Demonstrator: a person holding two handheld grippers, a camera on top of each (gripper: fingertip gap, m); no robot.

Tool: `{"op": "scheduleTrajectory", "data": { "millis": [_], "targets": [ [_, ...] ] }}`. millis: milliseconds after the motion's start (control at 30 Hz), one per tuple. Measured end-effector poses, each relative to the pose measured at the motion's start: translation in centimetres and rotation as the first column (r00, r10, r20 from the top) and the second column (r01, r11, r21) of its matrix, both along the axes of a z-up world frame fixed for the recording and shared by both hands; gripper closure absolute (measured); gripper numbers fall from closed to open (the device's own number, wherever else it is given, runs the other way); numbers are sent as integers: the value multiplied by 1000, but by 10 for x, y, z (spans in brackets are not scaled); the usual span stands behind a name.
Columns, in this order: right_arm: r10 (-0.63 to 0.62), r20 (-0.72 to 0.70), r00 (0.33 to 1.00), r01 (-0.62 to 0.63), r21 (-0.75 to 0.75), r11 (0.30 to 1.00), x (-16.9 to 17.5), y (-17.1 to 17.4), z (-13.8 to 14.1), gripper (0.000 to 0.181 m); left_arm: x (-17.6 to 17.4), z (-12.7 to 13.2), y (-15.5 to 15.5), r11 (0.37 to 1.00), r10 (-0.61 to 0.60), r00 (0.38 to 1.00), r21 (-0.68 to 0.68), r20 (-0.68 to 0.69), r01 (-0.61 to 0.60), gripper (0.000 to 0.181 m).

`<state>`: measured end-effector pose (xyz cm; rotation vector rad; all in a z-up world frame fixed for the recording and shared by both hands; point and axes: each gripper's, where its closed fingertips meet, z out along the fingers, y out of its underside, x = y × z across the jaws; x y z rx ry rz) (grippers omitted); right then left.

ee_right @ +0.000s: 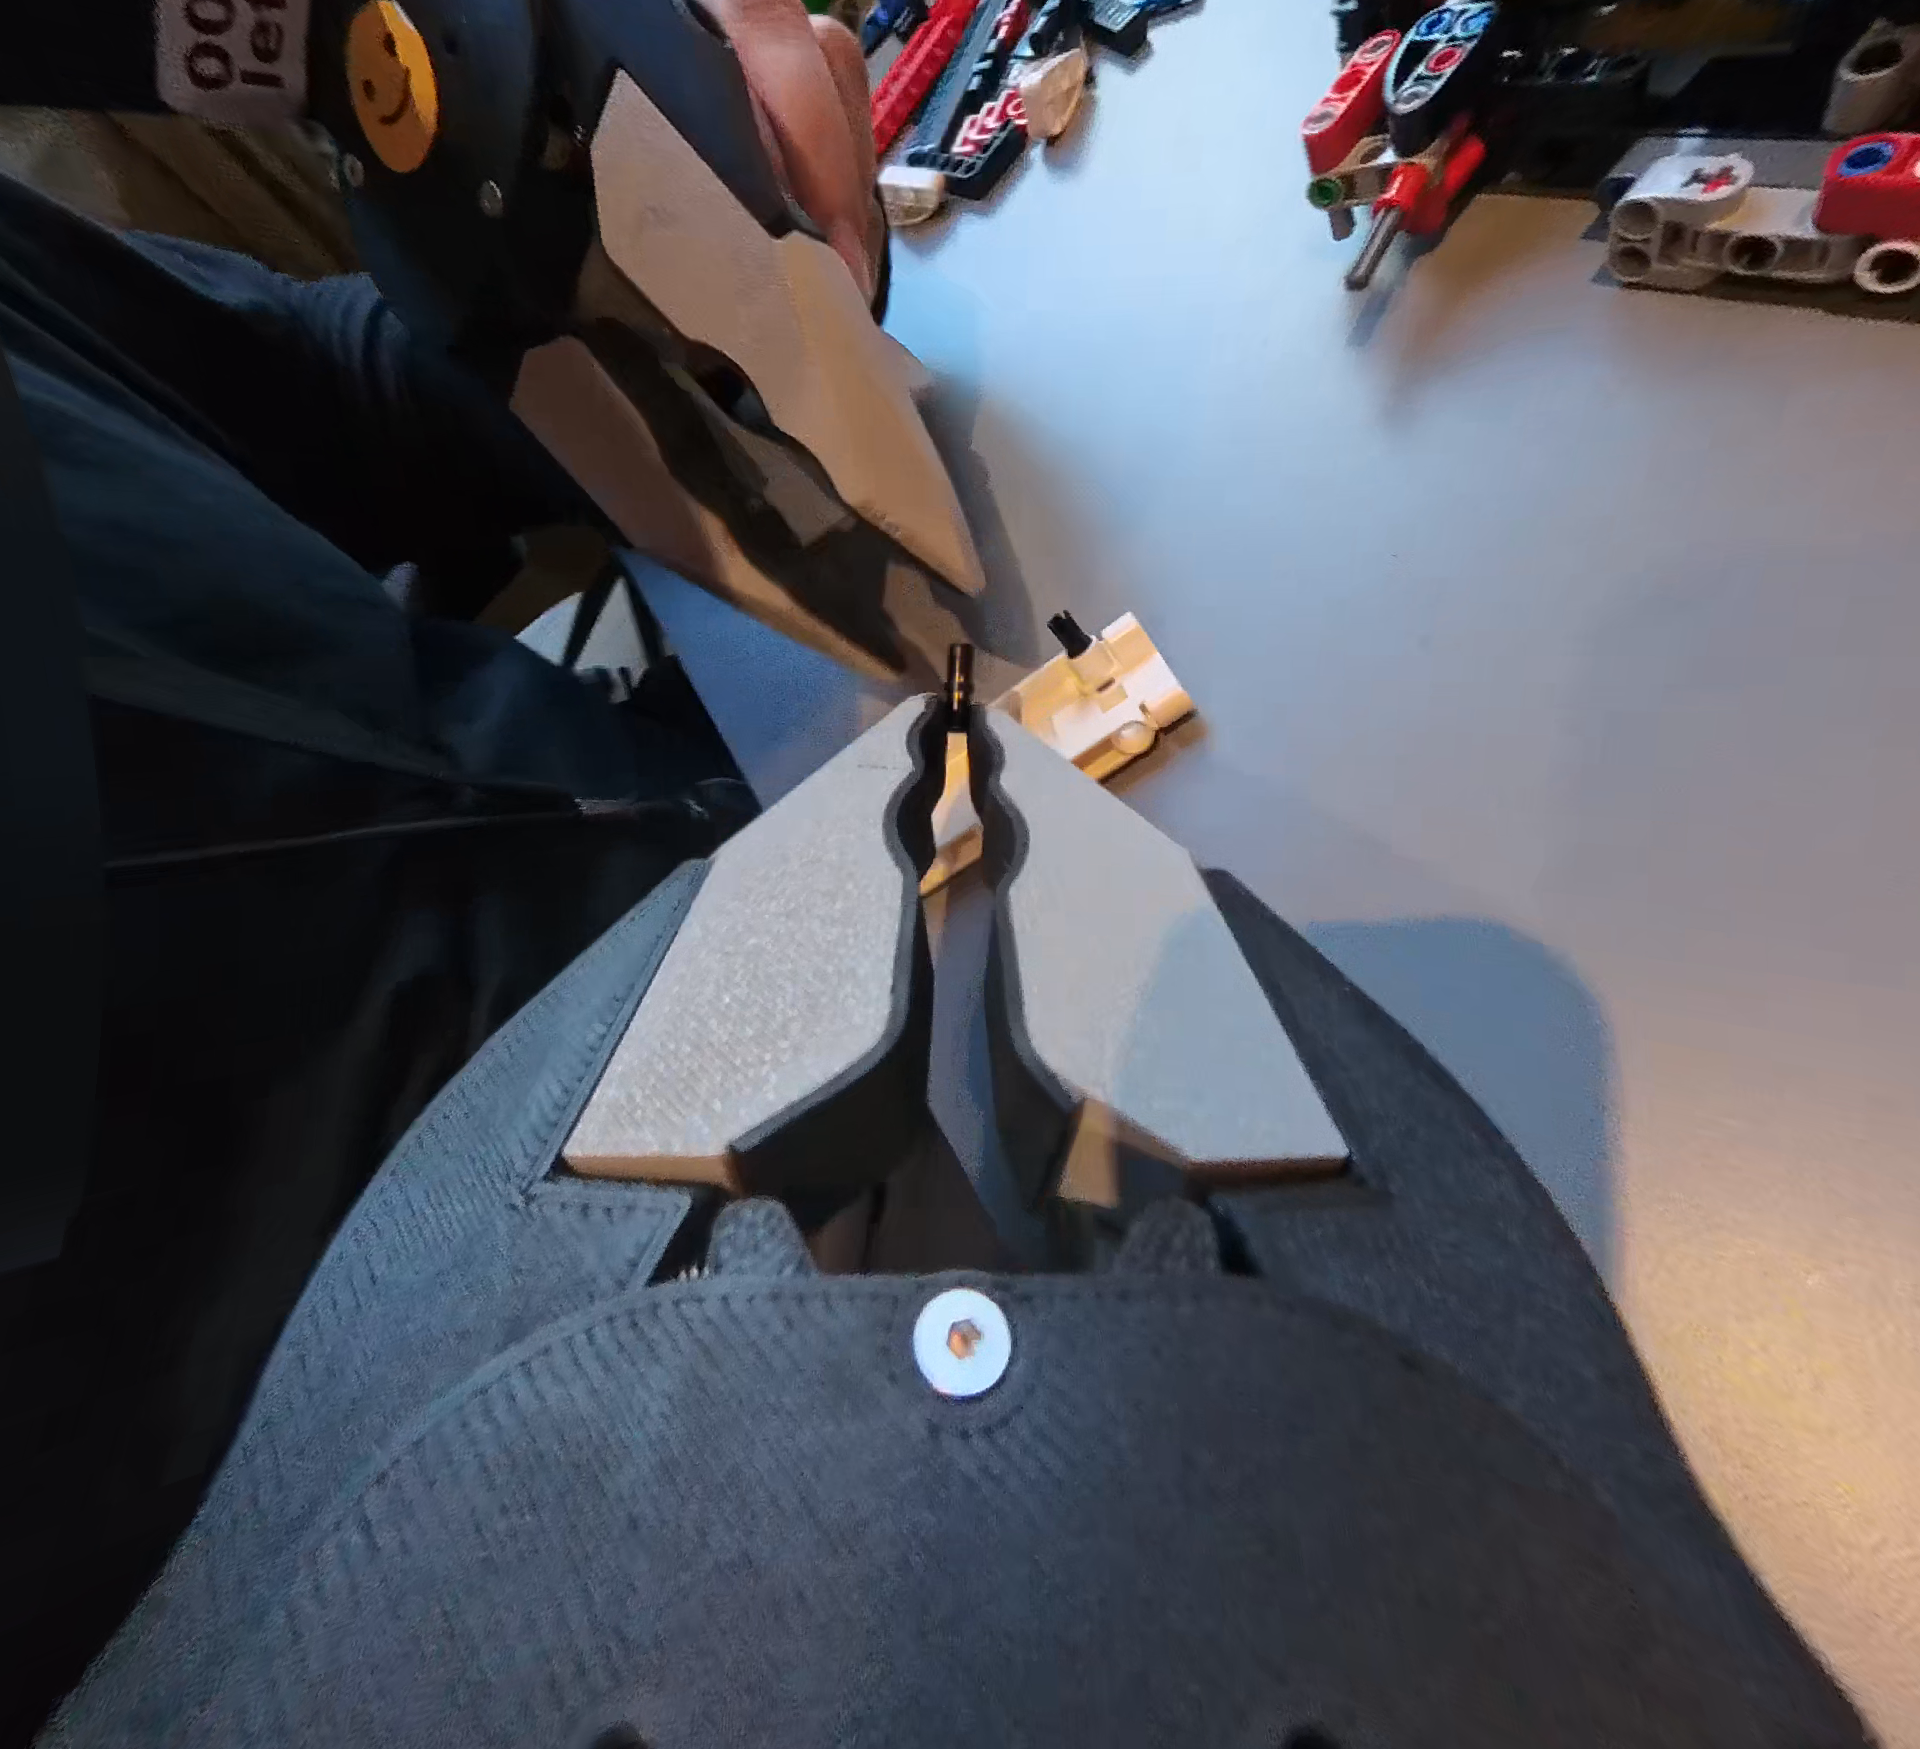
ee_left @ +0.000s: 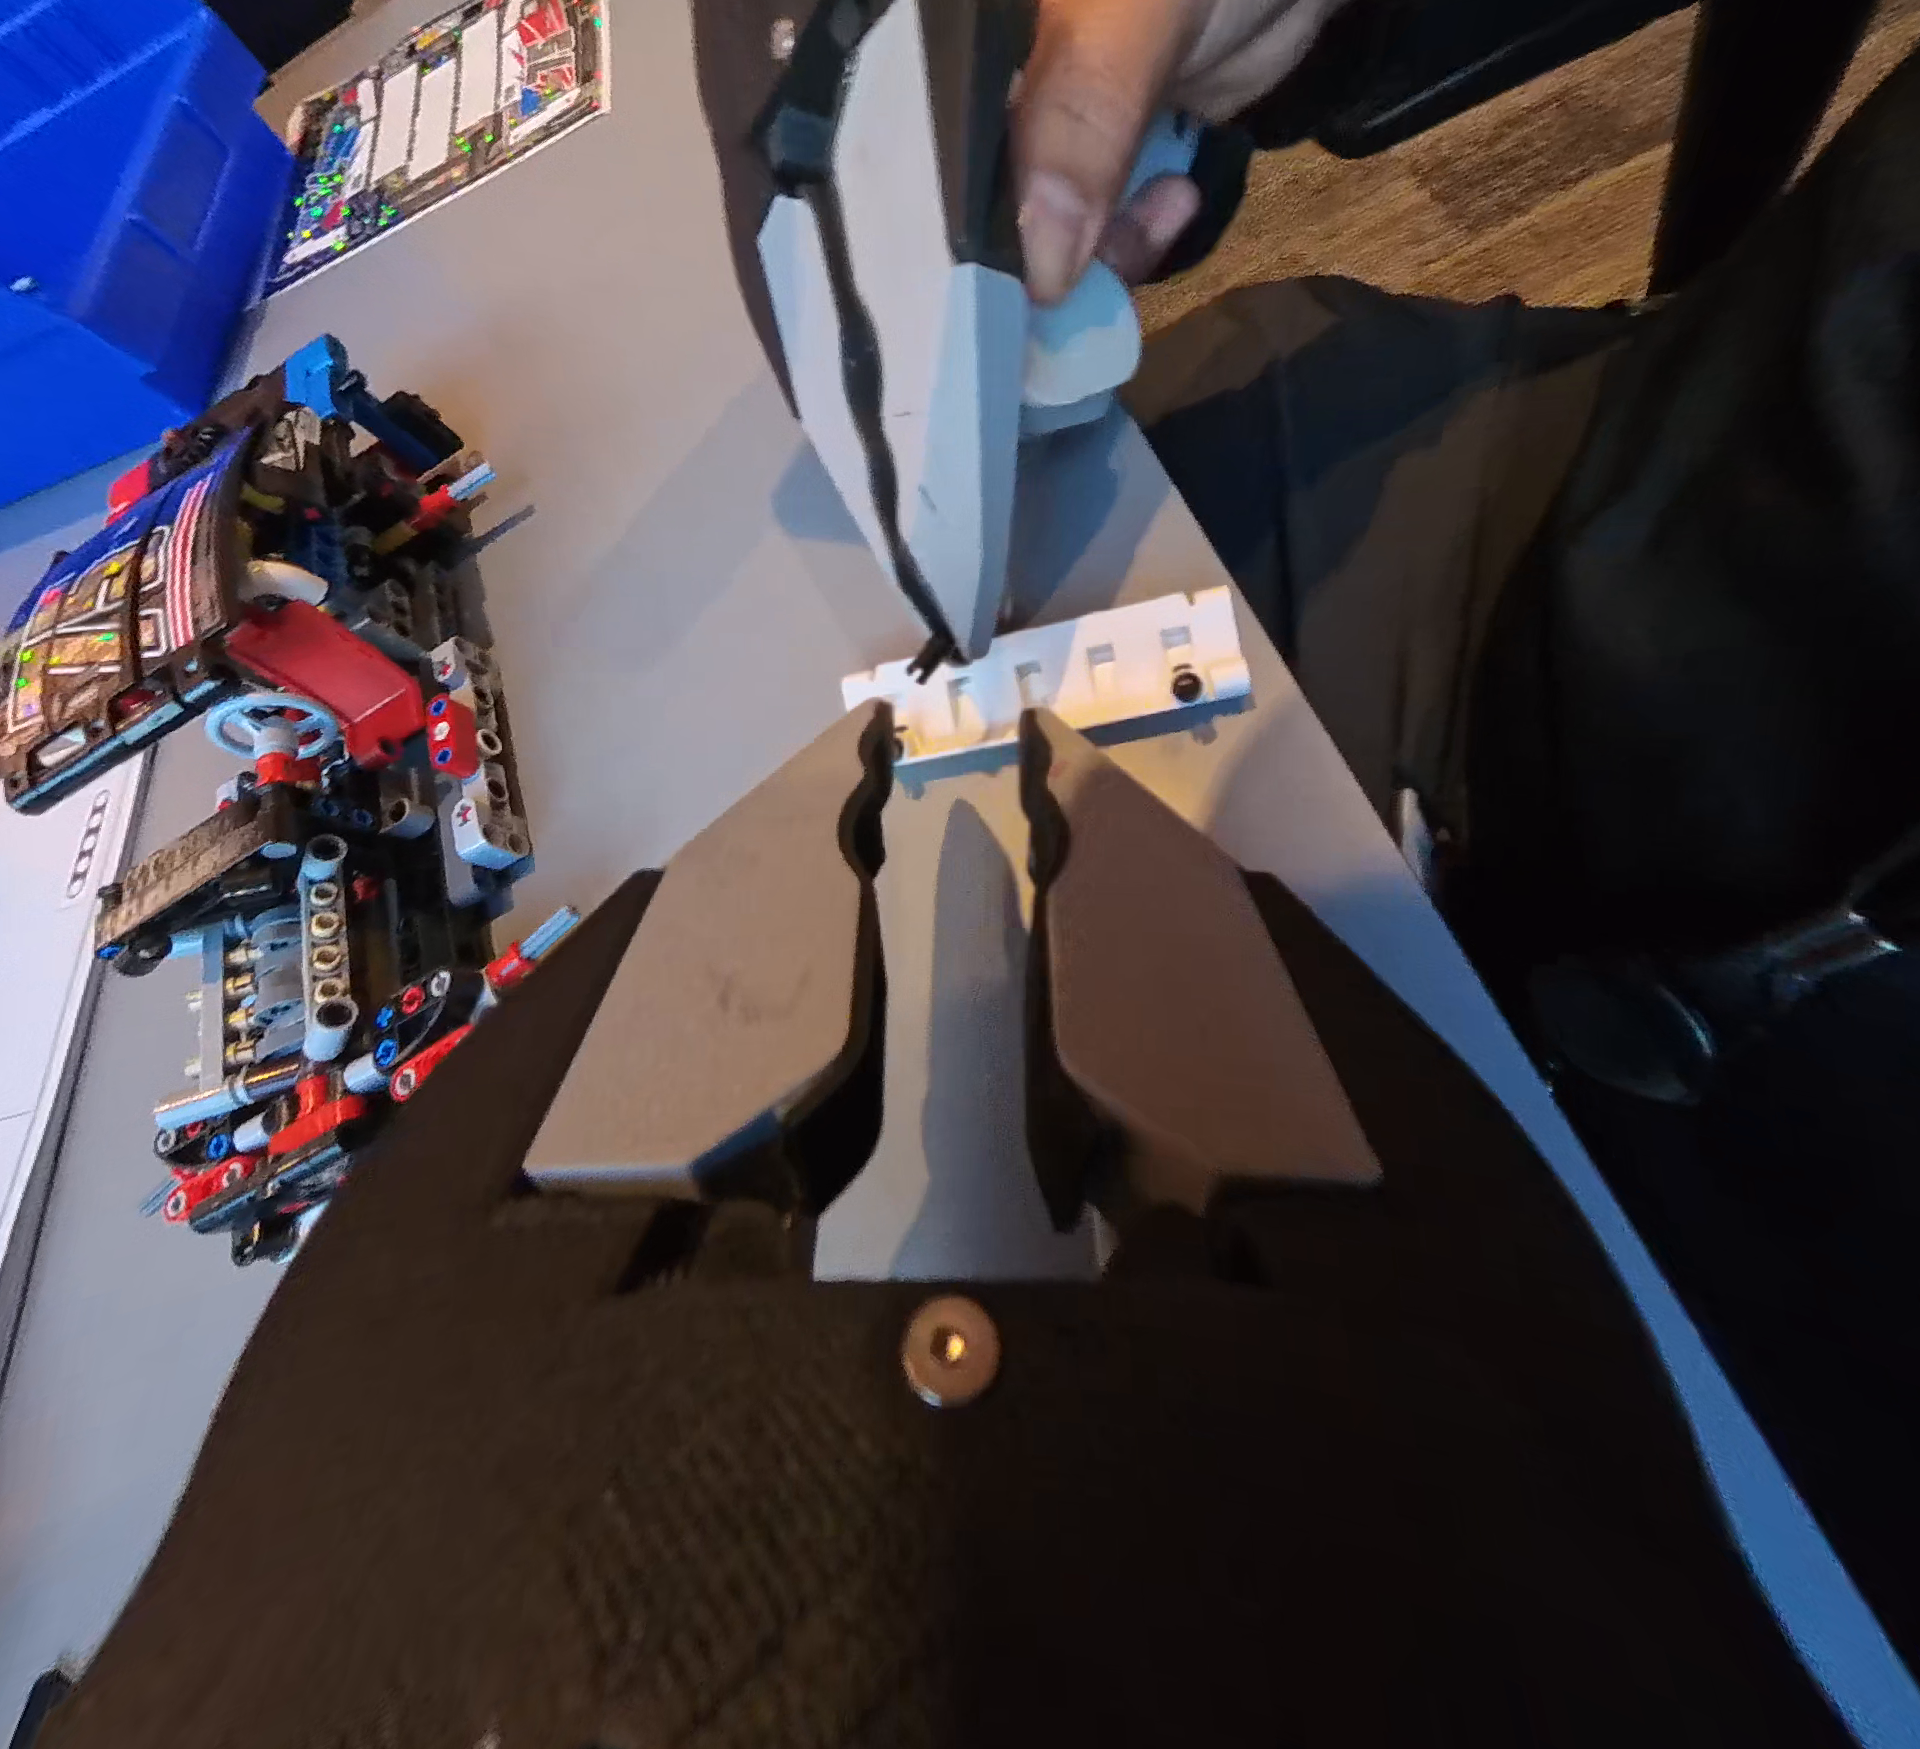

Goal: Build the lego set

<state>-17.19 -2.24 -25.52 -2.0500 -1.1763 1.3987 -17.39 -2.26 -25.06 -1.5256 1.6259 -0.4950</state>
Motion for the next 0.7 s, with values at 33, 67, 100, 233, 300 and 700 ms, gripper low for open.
{"op": "scheduleTrajectory", "data": {
  "millis": [33, 67, 100, 233, 300, 700],
  "targets": [
    [22, 5, 1000, -22, -25, 999, 0, -1, 3, 180, 1, 1, -1, 1000, -4, 1000, -3, 1, 4, 163],
    [52, 21, 998, -50, -52, 997, 0, -2, 3, 180, 1, 1, -3, 1000, -12, 1000, -2, -1, 12, 167],
    [87, 43, 995, -84, -83, 993, 0, -4, 3, 180, 0, 2, -3, 1000, -11, 1000, 6, -7, 11, 168],
    [212, 110, 971, -191, -176, 966, -1, -13, 1, 180, -4, 2, -3, 998, -4, 999, 69, -40, 7, 170],
    [251, 124, 960, -223, -200, 954, -3, -16, 2, 180, -3, 2, -7, 996, -22, 999, 91, -42, 25, 170],
    [311, 146, 939, -254, -314, 915, -6, -26, -3, 179, -3, -9, -15, 979, -53, 992, 189, -119, 74, 180]
  ]
}}
